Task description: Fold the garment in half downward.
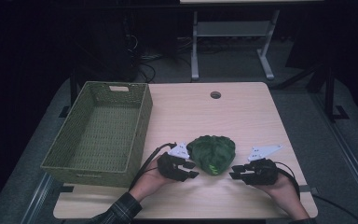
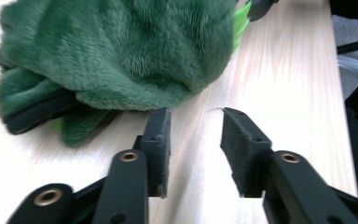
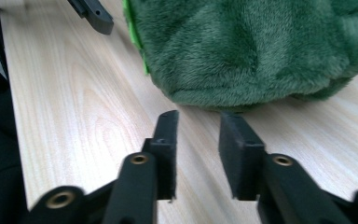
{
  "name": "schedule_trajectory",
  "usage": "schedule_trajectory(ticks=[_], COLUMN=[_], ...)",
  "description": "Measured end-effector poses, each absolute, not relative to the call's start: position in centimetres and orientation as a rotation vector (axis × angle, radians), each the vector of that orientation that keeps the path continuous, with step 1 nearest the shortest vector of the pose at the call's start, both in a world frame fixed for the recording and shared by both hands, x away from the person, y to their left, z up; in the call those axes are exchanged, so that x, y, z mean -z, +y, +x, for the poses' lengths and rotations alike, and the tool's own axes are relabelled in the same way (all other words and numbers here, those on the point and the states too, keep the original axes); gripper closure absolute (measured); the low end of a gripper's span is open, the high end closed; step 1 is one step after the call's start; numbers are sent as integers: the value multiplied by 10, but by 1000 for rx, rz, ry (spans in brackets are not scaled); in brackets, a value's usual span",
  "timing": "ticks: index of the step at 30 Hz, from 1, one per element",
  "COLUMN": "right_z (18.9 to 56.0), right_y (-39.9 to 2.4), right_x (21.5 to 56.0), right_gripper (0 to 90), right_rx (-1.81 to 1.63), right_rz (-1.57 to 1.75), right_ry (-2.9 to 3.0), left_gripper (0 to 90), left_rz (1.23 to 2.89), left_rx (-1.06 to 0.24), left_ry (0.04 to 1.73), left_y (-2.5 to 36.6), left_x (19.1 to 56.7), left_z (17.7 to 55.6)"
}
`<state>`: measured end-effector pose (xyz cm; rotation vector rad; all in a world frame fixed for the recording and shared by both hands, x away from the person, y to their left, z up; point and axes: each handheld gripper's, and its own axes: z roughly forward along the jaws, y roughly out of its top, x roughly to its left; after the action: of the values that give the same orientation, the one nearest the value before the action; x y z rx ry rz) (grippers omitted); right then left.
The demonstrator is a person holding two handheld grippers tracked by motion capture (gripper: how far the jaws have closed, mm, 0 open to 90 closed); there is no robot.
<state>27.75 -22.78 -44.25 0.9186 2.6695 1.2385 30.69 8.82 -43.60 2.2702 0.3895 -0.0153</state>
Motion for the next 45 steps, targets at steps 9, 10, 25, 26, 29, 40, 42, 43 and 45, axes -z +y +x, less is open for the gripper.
schedule_trajectory(ticks=[9,10,25,26,29,40,42,43,45], right_z=[289,293,328,328,328,317,315,313,313], right_y=[-230,-228,-211,-210,-209,-226,-234,-240,-248], right_x=[421,421,457,458,462,458,454,452,447], right_gripper=[897,897,899,899,899,899,898,898,898], right_rx=[-1319,-1312,-1189,-1181,-1165,-1138,-1144,-1162,-1188], right_rz=[911,914,983,982,990,1028,1036,1047,1069], right_ry=[2551,2544,2633,2638,2648,2608,2584,2558,2527], left_gripper=[851,867,894,895,895,875,874,874,868], left_rz=[2233,2234,2350,2347,2377,2345,2326,2320,2308], left_rx=[-43,-42,-51,-52,-71,-62,-50,-47,-28], left_ry=[443,450,527,533,518,518,517,515,508], left_y=[82,81,61,60,59,64,67,68,72], left_x=[417,417,451,452,455,445,440,438,433], left_z=[324,326,355,355,356,351,347,345,339])
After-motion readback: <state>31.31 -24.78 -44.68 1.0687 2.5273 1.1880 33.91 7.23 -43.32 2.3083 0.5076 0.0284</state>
